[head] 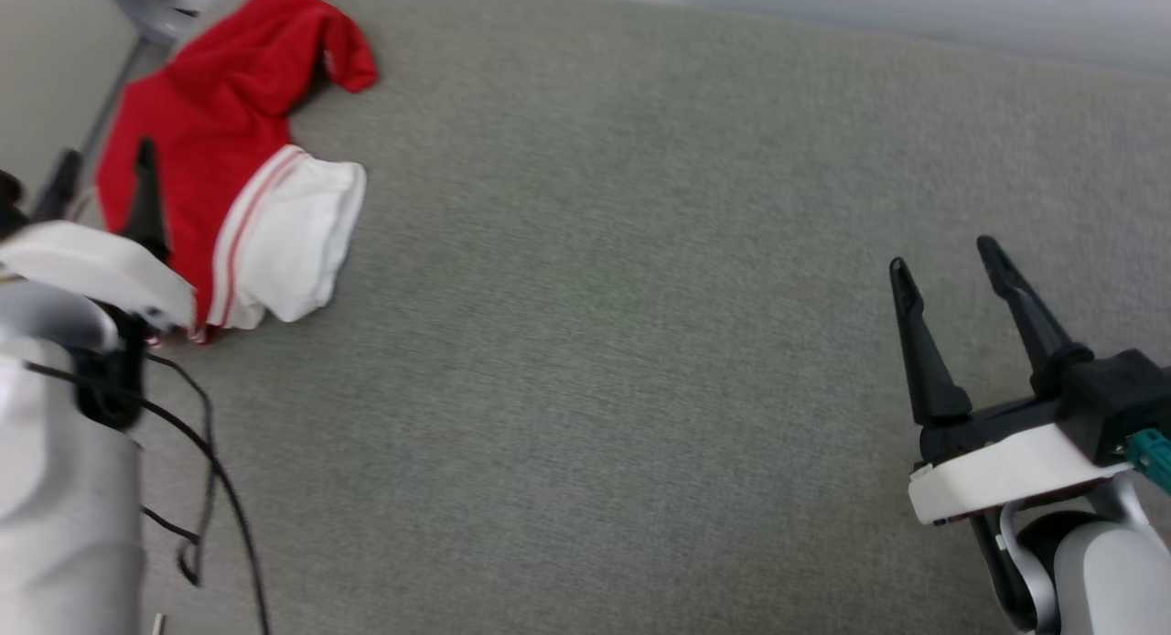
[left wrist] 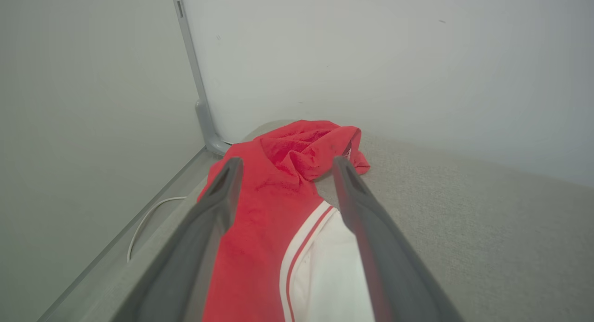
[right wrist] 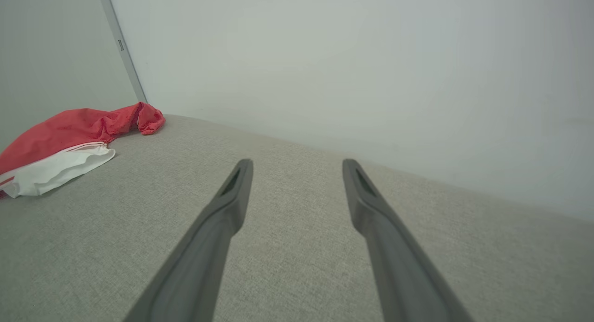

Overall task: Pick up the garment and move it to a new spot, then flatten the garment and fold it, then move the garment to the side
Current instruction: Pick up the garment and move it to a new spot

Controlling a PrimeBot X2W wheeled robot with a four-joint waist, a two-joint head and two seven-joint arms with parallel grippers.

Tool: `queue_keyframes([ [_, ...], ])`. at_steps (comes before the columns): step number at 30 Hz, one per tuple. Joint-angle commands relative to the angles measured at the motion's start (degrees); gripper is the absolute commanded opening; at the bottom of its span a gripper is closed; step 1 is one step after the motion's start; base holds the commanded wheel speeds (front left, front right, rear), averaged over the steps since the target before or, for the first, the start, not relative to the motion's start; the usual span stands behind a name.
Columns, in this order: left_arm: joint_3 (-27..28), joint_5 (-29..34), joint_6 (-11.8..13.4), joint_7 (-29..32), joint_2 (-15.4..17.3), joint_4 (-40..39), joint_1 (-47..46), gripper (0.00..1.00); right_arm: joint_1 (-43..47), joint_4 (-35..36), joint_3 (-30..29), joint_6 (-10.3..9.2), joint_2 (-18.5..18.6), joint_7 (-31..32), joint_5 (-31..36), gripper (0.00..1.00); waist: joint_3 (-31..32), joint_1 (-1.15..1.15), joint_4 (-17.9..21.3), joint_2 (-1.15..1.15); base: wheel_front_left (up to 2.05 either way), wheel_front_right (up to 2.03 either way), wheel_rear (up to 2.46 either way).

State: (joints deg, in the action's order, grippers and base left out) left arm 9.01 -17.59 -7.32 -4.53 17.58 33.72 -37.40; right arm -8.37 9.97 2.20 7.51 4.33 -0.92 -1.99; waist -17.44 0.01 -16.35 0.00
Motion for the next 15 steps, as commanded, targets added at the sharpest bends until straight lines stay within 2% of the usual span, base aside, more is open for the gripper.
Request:
queue_keyframes([
  [1,0.31,-0.82,-0.06,1.23,1.39,0.73,-2.41,1.00,-1.48,0.39,-0.20,-0.03,0.42,-0.29,-0.28,1.00,-4.14,-0.01,3.50,0.00,0.00,0.00,0.00],
  [7,-0.54,-5.77,-0.17,12.50,7.77,4.68,-8.14,1.00,-3.84,0.83,-0.34,-0.03,1.23,-0.50,-0.66,1.00,-8.97,-0.01,5.91,0.00,0.00,0.00,0.00],
  [12,-1.40,-9.31,-0.20,23.87,12.96,7.30,-10.96,1.00,-5.90,1.04,-0.16,-0.03,1.98,-0.60,-0.64,1.00,-12.59,-0.01,7.48,0.00,0.00,0.00,0.00],
  [13,-0.85,-10.92,-0.14,29.31,14.96,8.73,-11.55,1.00,-6.87,1.17,0.09,-0.03,2.23,-0.60,-0.68,1.00,-14.74,-0.01,8.20,0.00,0.00,0.00,0.00],
  [15,-0.33,-11.65,0.41,32.11,16.01,9.58,-11.41,1.00,-7.52,1.29,0.38,-0.03,2.43,-0.63,-0.68,1.00,-16.04,-0.01,8.67,0.00,0.00,0.00,0.00],
])
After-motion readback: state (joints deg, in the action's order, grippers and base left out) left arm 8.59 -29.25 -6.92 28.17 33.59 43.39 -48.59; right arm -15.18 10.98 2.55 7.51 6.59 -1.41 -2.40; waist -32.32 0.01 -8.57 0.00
